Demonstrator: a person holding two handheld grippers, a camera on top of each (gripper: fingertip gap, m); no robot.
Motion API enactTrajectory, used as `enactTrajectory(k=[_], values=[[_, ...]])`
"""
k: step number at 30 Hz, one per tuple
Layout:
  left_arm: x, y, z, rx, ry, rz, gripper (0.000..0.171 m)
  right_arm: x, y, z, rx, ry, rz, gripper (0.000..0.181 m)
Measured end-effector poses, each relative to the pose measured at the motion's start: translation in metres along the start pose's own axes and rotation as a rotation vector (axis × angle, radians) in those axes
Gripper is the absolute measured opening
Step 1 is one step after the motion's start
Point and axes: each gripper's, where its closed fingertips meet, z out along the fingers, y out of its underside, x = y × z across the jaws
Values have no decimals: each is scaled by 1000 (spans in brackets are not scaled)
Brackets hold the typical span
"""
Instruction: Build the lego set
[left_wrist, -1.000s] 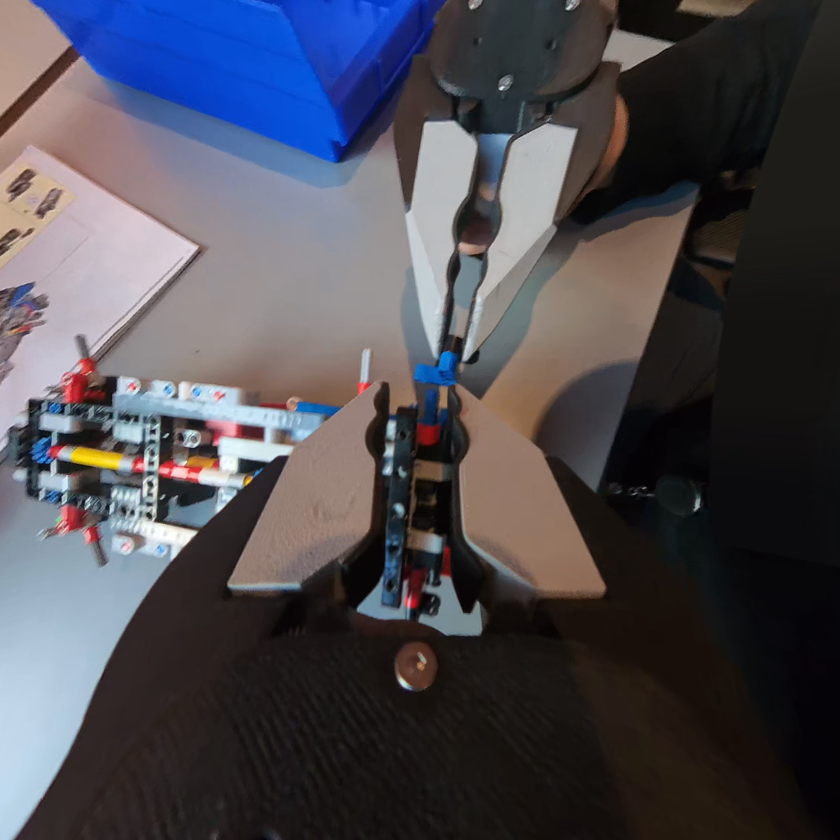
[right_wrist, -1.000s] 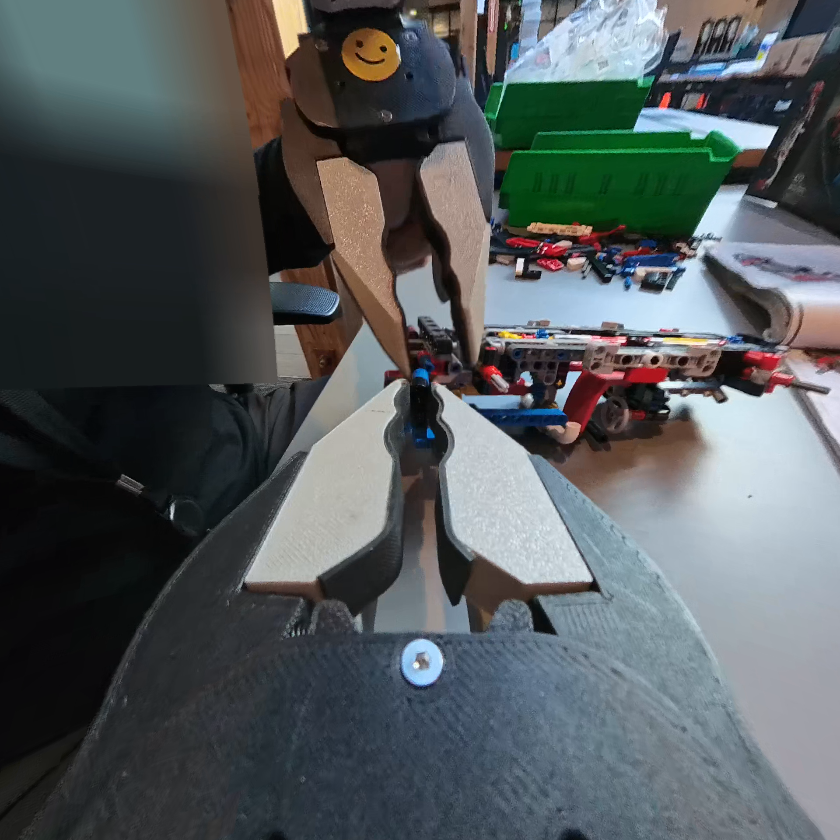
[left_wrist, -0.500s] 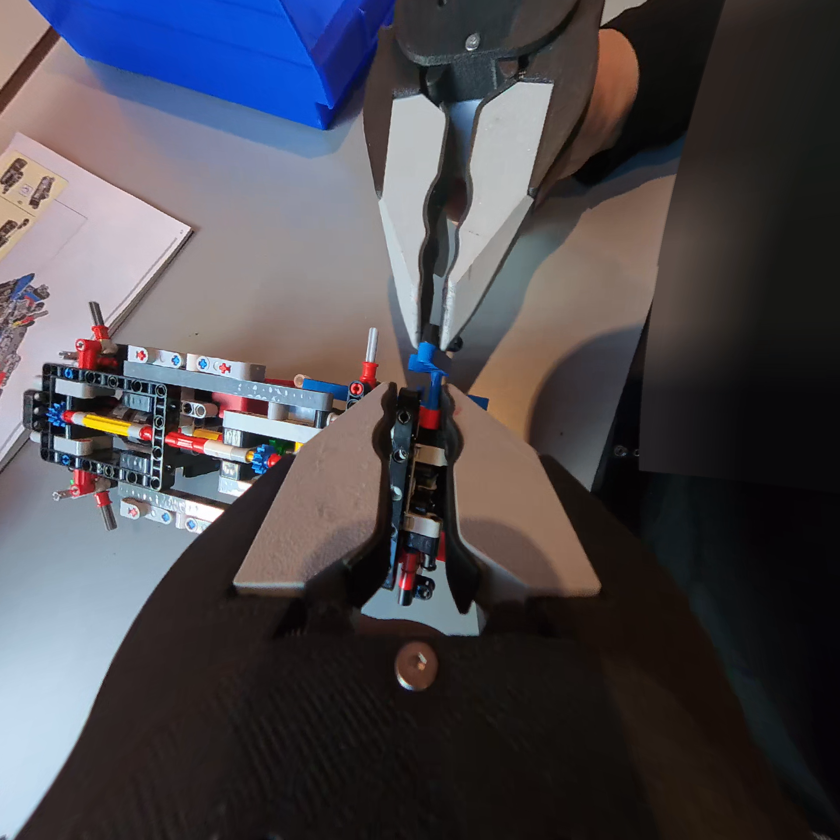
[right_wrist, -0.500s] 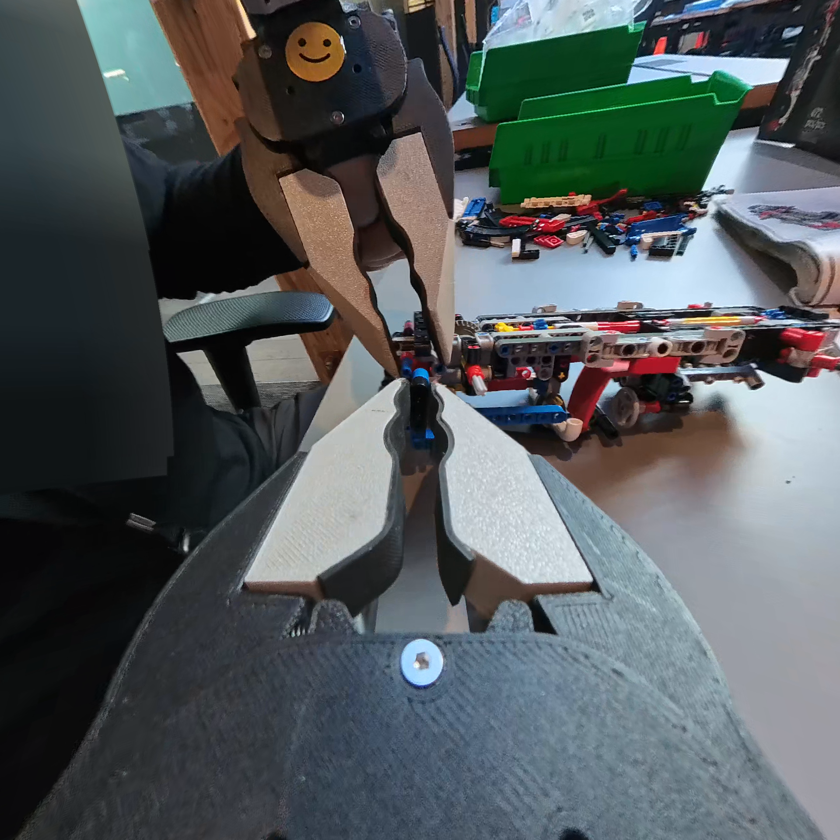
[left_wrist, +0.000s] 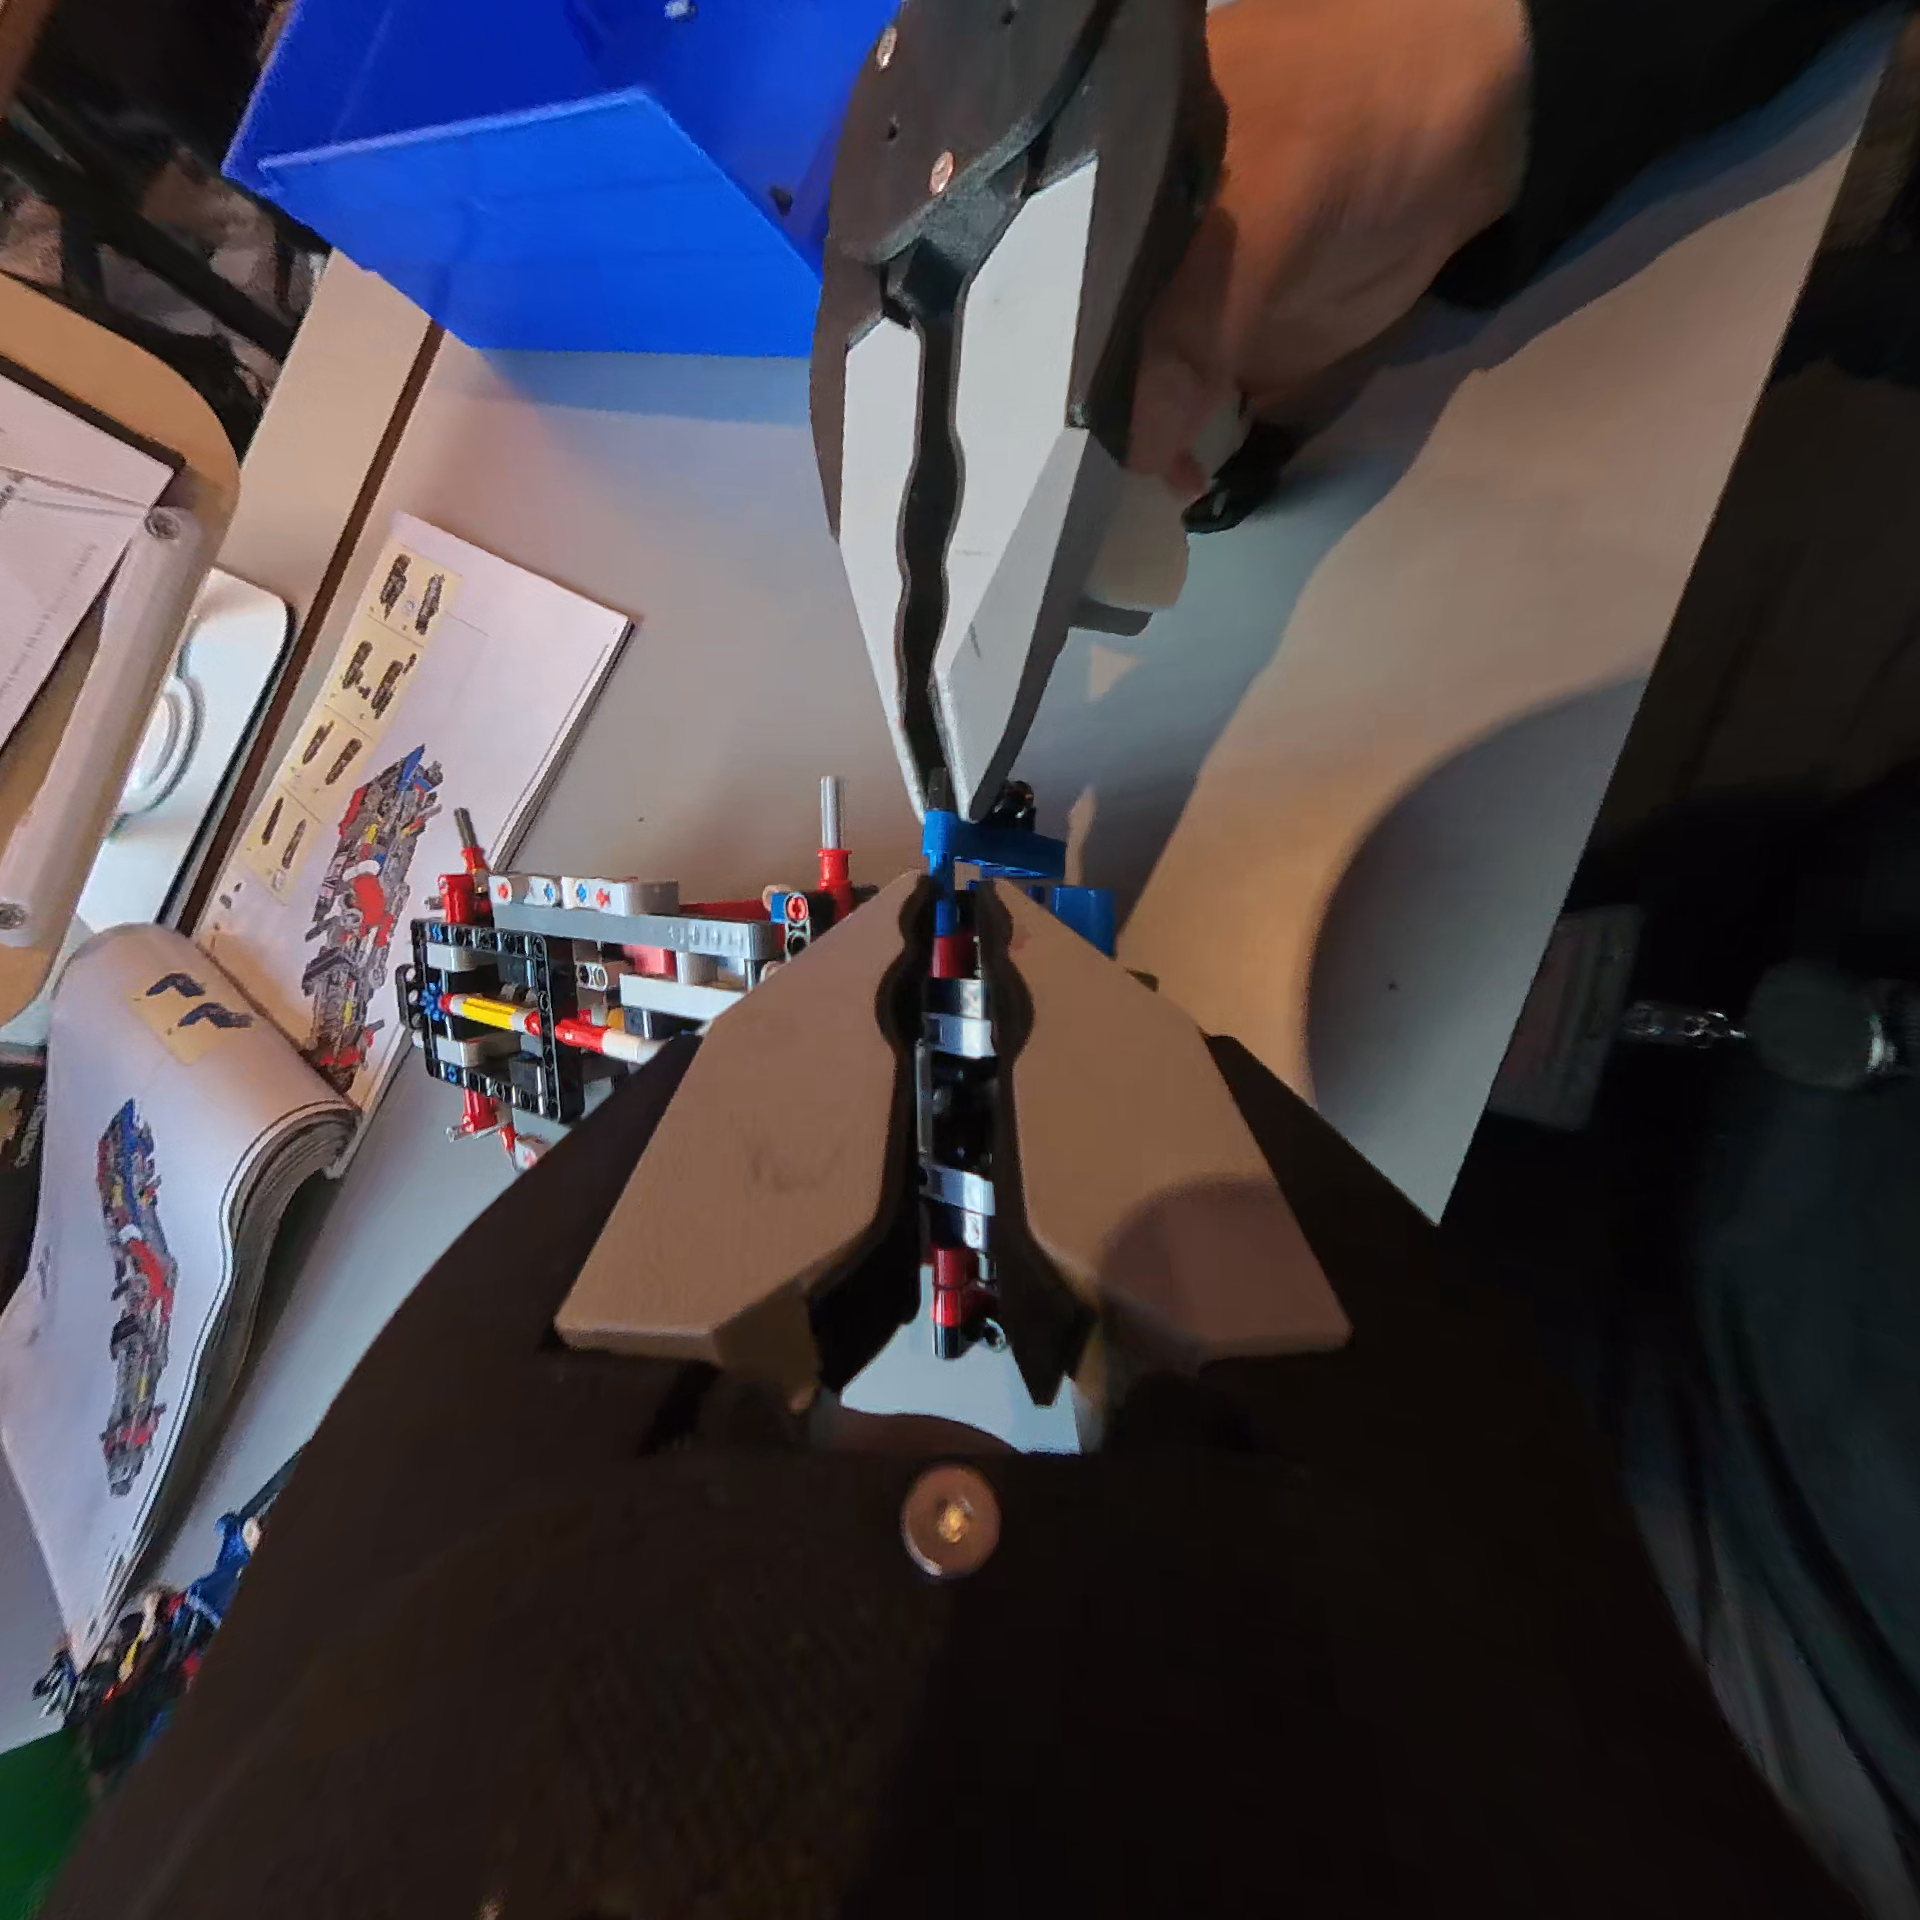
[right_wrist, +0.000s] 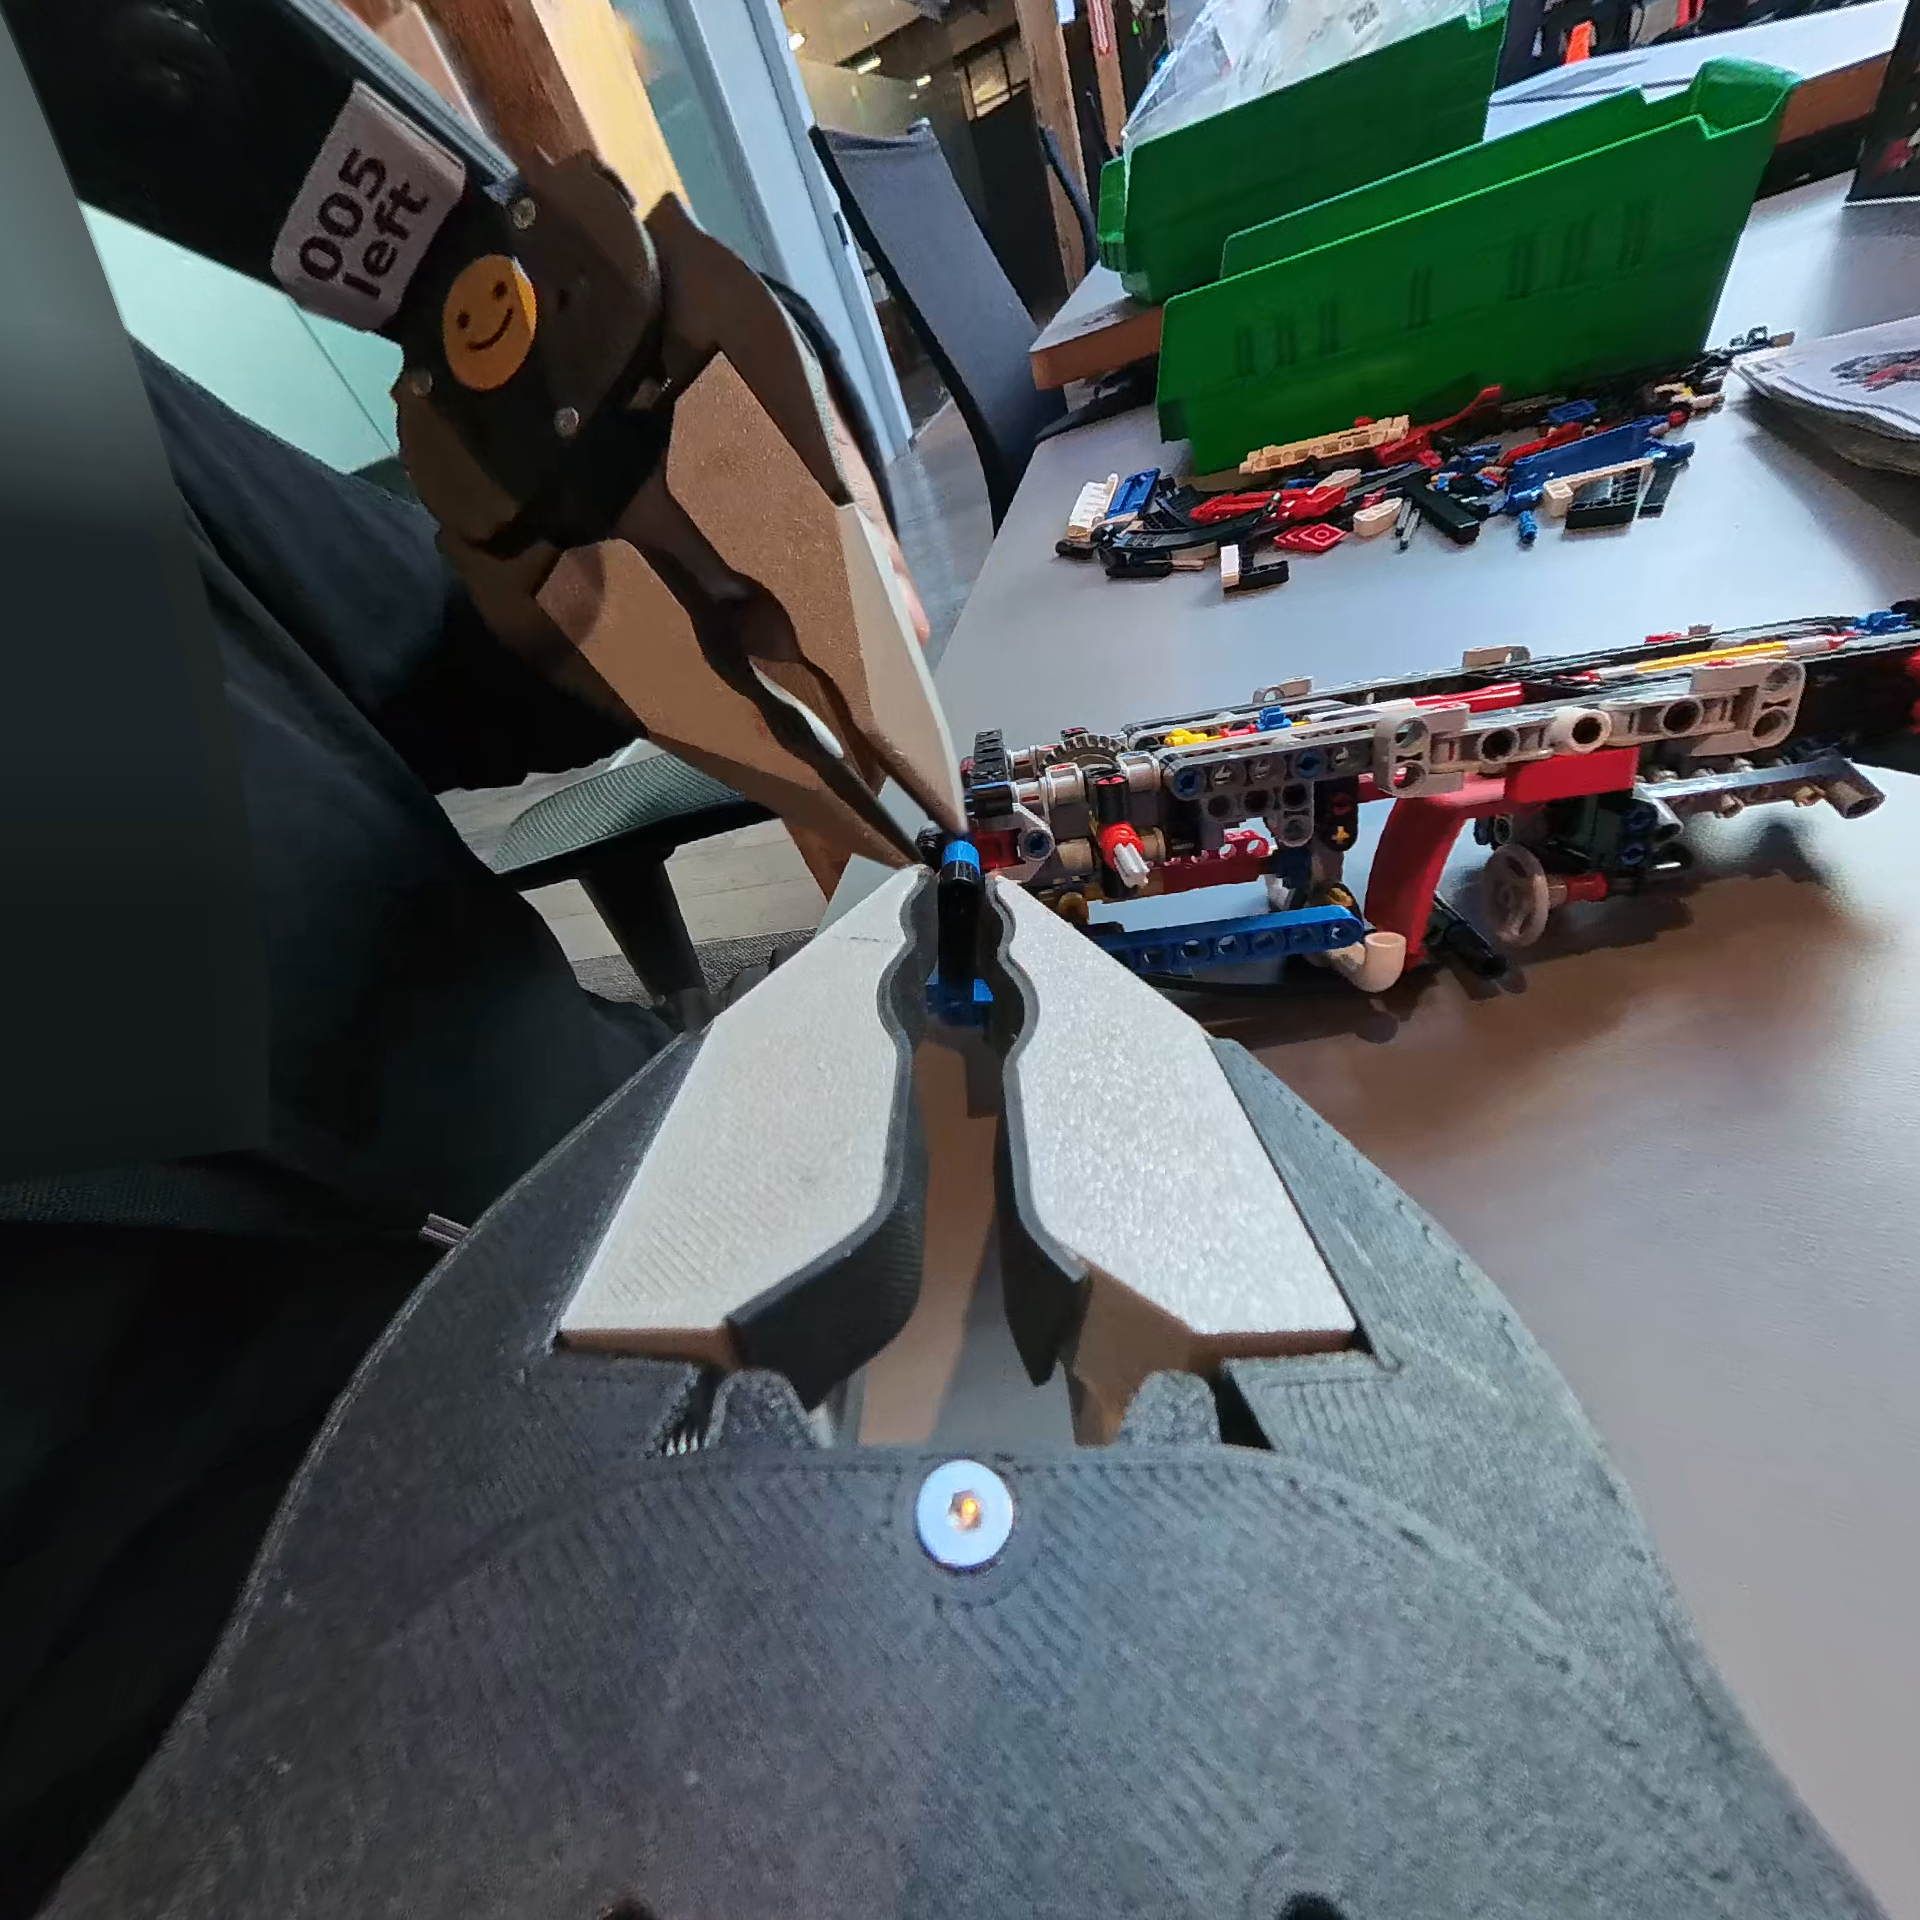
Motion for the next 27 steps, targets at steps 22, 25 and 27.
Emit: enactTrajectory(k=[22, 25, 27], values=[[-2, 12, 12, -17, -45, 11, 0, 8, 8, 5, -88, 52, -91, 4], [-6, 14, 13, 2, -87, 30, 0, 12, 8, 7, -84, 63, -87, 3], [-6, 13, 12, 20, -83, 27, 0, 12, 8, 8, -88, 61, -86, 3]])
